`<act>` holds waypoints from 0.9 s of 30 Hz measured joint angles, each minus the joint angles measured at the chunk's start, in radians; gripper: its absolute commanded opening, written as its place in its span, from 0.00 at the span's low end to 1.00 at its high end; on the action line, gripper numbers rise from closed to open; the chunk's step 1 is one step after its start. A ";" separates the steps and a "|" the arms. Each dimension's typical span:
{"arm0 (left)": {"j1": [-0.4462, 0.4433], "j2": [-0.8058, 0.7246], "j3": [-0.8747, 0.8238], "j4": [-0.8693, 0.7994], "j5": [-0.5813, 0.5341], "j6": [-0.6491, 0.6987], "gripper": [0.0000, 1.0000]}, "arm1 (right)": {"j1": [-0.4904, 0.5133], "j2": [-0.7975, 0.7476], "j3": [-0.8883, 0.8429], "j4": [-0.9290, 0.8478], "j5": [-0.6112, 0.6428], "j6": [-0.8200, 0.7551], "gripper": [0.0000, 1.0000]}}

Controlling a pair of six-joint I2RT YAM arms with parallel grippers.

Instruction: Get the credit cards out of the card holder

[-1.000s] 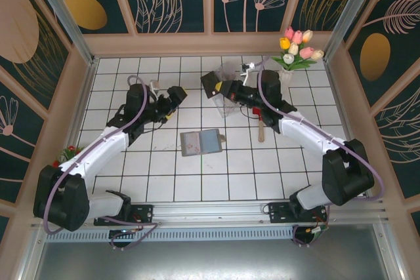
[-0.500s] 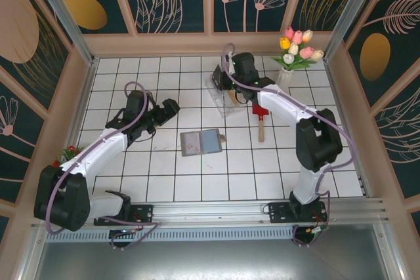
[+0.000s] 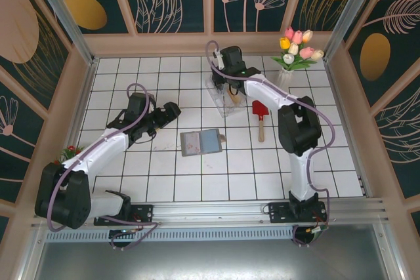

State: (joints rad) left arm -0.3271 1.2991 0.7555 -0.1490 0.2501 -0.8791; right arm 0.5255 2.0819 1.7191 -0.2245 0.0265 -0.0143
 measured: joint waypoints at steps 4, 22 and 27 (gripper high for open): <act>0.000 0.012 -0.016 0.003 0.011 0.004 0.98 | 0.000 0.031 0.017 -0.023 -0.001 -0.014 0.00; 0.000 0.026 -0.031 0.018 0.022 0.004 0.98 | 0.000 0.084 0.049 -0.065 0.024 -0.035 0.00; 0.000 0.026 -0.034 0.018 0.021 0.004 0.98 | 0.000 0.097 0.056 -0.065 0.037 -0.037 0.00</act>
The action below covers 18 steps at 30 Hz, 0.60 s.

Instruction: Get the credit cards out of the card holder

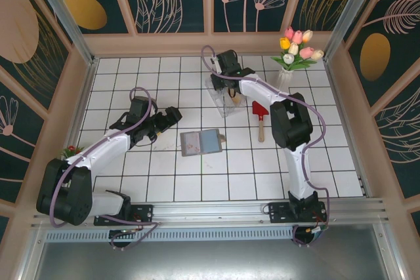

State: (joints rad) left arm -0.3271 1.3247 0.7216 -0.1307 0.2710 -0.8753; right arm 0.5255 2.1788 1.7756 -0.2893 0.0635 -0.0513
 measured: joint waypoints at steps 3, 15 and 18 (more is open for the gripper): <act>0.000 0.000 0.000 0.000 0.000 0.000 0.99 | 0.000 0.003 0.000 0.000 0.000 0.000 0.00; 0.000 -0.007 -0.004 0.000 -0.014 0.000 0.99 | 0.006 0.027 0.000 0.000 0.000 -0.004 0.00; 0.000 -0.014 -0.006 0.001 -0.019 0.000 0.99 | 0.010 0.027 0.000 0.000 0.011 -0.015 0.00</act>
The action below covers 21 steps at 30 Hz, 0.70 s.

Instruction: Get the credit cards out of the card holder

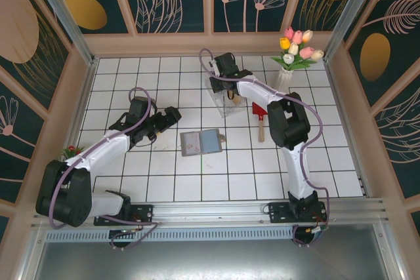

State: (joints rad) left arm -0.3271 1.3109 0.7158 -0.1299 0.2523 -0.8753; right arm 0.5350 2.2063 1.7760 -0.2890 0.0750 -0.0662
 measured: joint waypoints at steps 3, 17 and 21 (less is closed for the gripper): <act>0.000 0.000 0.000 0.000 0.000 0.000 0.99 | 0.002 0.000 0.000 0.000 0.016 -0.007 0.00; 0.000 -0.001 -0.003 0.006 0.000 0.000 0.98 | 0.006 -0.003 0.000 0.000 0.034 0.014 0.27; 0.000 -0.009 -0.004 0.006 0.000 0.005 0.98 | 0.006 -0.028 -0.002 -0.012 0.034 0.051 0.34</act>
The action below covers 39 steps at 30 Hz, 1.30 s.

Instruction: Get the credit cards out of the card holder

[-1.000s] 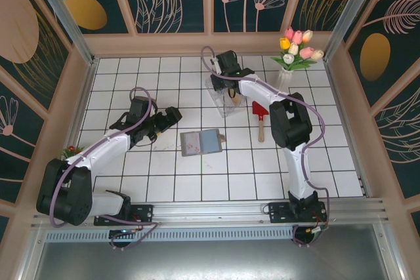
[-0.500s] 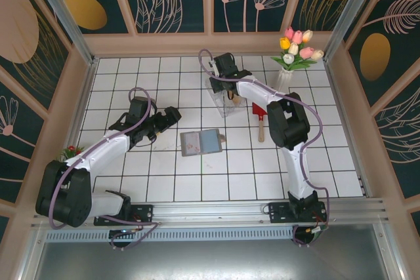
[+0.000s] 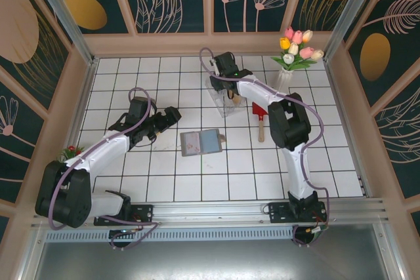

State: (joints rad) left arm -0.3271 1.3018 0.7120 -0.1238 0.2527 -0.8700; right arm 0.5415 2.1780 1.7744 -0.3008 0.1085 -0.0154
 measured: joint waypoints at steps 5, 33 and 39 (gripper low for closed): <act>0.000 -0.009 0.000 -0.001 0.001 0.011 0.98 | 0.000 -0.123 -0.057 -0.013 -0.026 0.091 0.43; -0.163 0.029 -0.082 0.078 0.088 -0.089 0.73 | 0.219 -0.504 -0.706 0.089 -0.430 0.734 0.37; -0.177 0.096 -0.095 0.134 0.079 -0.153 0.62 | 0.233 -0.476 -0.713 0.159 -0.466 0.782 0.32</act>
State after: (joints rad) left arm -0.5037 1.3975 0.6174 0.0097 0.3313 -1.0229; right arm 0.7742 1.7016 1.0618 -0.1417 -0.3576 0.7670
